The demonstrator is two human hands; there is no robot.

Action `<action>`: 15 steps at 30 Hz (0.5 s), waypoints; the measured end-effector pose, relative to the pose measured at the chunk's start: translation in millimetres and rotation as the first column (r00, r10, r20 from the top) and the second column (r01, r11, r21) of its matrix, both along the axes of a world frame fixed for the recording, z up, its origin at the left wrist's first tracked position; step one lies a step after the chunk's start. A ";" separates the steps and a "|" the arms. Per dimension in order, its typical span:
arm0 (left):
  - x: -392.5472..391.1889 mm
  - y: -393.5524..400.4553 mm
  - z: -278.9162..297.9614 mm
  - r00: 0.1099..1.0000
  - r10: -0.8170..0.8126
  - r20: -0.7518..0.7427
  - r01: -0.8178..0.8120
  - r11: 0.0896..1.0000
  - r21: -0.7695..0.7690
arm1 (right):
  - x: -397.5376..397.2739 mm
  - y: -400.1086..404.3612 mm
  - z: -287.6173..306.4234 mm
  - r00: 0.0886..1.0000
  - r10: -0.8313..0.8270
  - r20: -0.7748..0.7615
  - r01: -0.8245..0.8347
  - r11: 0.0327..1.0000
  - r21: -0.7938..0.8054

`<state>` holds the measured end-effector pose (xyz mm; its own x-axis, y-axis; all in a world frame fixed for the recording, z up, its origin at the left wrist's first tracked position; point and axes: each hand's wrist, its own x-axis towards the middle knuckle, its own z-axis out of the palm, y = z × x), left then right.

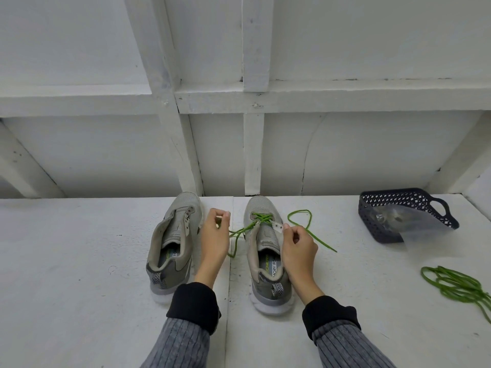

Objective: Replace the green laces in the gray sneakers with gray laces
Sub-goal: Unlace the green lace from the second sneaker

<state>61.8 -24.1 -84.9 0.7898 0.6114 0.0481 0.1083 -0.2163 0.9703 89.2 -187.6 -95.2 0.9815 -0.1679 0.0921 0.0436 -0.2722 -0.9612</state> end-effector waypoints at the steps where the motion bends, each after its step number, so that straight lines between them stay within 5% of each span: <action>1: -1.6 1.9 -8.8 0.997 -0.027 -0.069 0.030 0.998 0.055 | 0.2 0.2 -0.1 1.000 0.000 -0.004 0.000 1.000 -0.001; 5: -6.9 1.0 -36.0 0.957 -0.024 -0.288 0.081 0.979 0.188 | -0.2 0.8 0.8 1.000 -0.006 0.005 0.006 1.000 0.000; 10: -2.8 -19.2 -0.9 0.993 -0.024 -0.115 0.057 0.954 0.295 | 4.1 -0.4 3.6 0.997 0.071 0.006 -0.071 0.997 -0.041; 15: 11.2 -32.8 15.8 0.942 -0.126 -0.311 0.240 0.901 0.362 | 22.7 4.3 11.2 0.980 0.187 -0.074 -0.201 0.938 -0.282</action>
<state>73.0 -56.9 -69.1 0.9021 0.4312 0.0177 0.2777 -0.6116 0.7408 111.9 -183.3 -84.0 0.9966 0.0530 0.0626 0.0812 -0.5271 -0.8459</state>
